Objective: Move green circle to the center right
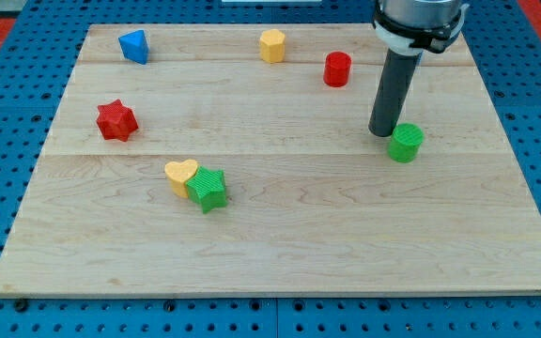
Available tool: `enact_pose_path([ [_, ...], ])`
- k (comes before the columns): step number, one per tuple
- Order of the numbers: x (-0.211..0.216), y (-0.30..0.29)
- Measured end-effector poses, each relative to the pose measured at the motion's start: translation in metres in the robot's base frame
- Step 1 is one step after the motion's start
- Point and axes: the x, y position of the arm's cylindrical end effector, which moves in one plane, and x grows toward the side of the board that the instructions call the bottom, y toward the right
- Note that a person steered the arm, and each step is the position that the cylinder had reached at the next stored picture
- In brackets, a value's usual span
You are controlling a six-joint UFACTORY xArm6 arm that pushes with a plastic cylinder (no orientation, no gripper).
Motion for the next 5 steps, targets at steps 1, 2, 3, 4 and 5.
enact_pose_path([
  [1, 0.018, -0.011],
  [2, 0.019, -0.009],
  [3, 0.02, 0.013],
  [4, 0.026, 0.011],
  [5, 0.081, -0.013],
])
